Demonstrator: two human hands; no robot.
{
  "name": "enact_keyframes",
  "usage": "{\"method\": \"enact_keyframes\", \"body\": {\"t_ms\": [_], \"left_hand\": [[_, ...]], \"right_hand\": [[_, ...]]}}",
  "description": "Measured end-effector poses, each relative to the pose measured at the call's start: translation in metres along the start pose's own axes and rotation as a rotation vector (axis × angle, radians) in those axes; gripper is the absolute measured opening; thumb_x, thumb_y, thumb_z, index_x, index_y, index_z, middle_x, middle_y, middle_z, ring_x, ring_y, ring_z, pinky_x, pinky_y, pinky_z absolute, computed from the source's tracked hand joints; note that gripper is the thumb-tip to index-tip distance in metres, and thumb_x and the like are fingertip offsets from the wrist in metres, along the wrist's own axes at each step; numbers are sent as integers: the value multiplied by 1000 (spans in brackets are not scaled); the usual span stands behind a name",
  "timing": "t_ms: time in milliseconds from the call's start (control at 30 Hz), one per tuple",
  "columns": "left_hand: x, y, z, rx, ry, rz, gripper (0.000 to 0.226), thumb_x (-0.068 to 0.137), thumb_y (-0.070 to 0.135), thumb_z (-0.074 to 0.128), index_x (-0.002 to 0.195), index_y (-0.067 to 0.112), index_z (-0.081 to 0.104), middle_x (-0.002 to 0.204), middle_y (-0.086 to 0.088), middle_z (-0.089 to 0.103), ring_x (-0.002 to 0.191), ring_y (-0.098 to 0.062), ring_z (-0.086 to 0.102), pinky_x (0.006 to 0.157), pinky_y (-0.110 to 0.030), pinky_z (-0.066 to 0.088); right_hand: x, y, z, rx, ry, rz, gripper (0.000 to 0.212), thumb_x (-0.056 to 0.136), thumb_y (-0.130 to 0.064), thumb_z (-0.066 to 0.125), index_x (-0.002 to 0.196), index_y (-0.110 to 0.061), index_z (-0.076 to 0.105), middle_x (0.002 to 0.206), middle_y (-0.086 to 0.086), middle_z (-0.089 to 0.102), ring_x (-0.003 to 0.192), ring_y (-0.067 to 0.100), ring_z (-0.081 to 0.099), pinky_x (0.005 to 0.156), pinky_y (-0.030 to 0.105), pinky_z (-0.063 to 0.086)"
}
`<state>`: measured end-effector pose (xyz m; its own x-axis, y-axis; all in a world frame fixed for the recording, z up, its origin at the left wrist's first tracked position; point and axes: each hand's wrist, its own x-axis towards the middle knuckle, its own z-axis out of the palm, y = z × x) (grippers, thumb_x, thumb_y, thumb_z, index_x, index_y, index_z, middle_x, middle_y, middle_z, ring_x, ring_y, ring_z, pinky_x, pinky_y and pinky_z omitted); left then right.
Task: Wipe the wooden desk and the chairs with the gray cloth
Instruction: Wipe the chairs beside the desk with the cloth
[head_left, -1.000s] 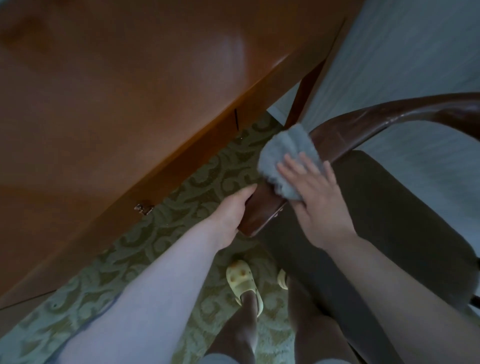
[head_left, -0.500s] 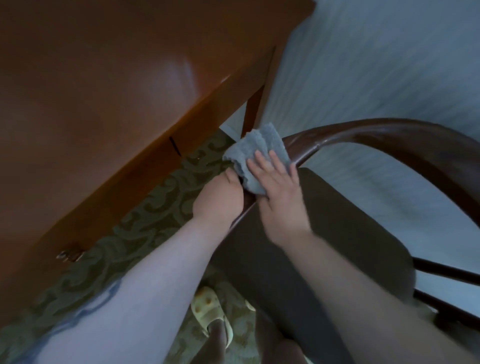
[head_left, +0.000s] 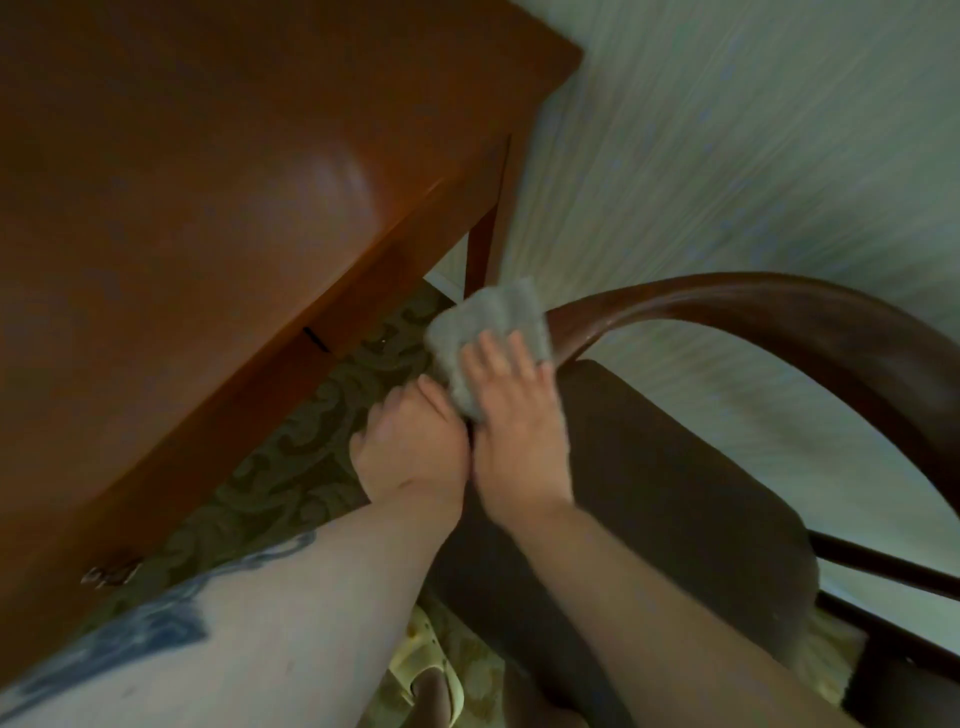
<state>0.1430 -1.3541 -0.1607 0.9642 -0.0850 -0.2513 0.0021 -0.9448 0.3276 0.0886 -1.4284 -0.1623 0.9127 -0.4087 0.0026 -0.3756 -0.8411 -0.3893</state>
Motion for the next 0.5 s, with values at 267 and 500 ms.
{"method": "enact_keyframes", "body": {"t_ms": [267, 500], "left_hand": [[1, 1, 3, -25, 52, -38, 51, 98, 40, 12, 76, 22, 54, 71, 3, 52, 68, -15, 49, 69, -32, 37], [2, 0, 3, -18, -7, -30, 25, 98, 39, 35, 86, 26, 53, 82, 5, 54, 77, -17, 52, 68, -31, 42]], "right_hand": [[32, 65, -36, -54, 36, -10, 66, 91, -5, 50, 151, -23, 29, 158, -5, 23, 148, 12, 7, 121, 38, 2], [17, 15, -15, -38, -188, -266, 64, 86, -18, 27, 150, -27, 30, 158, -7, 24, 147, 10, 3, 120, 34, -7]]}}
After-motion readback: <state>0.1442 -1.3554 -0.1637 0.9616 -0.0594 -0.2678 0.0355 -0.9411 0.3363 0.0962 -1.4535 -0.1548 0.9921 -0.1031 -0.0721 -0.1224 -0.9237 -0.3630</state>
